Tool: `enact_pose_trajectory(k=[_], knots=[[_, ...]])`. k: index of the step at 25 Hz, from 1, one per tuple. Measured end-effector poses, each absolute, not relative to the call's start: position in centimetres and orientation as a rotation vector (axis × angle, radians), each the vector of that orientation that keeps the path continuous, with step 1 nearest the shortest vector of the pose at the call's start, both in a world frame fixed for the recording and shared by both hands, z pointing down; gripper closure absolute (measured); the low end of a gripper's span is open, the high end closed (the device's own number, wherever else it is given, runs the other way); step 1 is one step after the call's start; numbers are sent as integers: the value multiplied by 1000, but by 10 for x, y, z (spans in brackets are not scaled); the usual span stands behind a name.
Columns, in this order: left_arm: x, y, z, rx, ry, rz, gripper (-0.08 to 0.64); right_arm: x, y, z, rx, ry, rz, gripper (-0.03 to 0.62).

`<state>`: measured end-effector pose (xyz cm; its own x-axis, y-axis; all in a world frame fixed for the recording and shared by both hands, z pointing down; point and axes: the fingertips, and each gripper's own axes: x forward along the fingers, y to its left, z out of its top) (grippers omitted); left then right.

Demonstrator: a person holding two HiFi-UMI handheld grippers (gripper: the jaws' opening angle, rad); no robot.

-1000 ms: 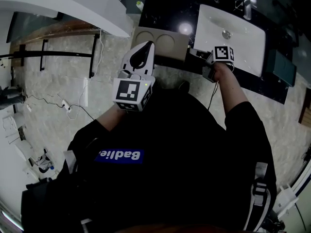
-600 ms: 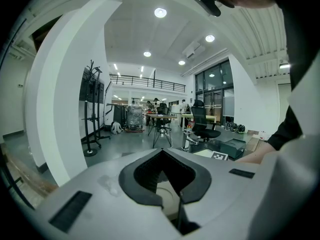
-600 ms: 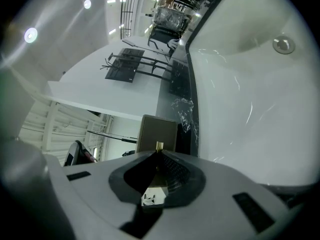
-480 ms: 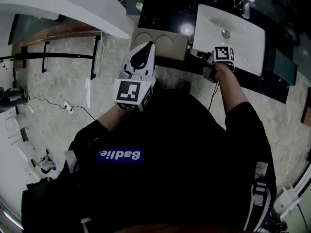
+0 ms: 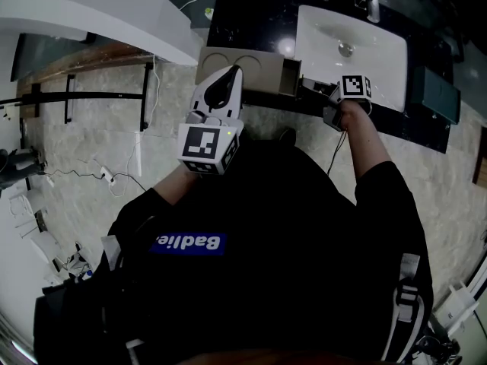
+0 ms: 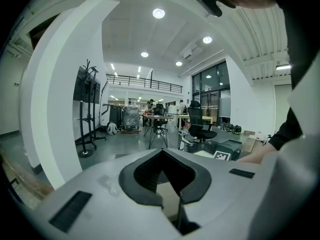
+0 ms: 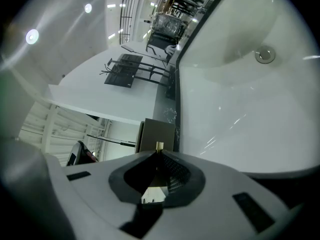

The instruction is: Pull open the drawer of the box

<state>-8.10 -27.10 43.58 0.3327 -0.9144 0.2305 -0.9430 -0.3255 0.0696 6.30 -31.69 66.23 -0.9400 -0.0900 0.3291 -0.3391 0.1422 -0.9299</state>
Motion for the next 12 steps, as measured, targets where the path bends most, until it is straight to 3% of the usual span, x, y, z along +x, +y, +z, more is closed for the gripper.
enact_pose_trajectory(k=[12], knots=[[-55, -273, 436, 2427, -1662, 226, 575, 108, -317, 664, 493, -2219, 1871, 561]])
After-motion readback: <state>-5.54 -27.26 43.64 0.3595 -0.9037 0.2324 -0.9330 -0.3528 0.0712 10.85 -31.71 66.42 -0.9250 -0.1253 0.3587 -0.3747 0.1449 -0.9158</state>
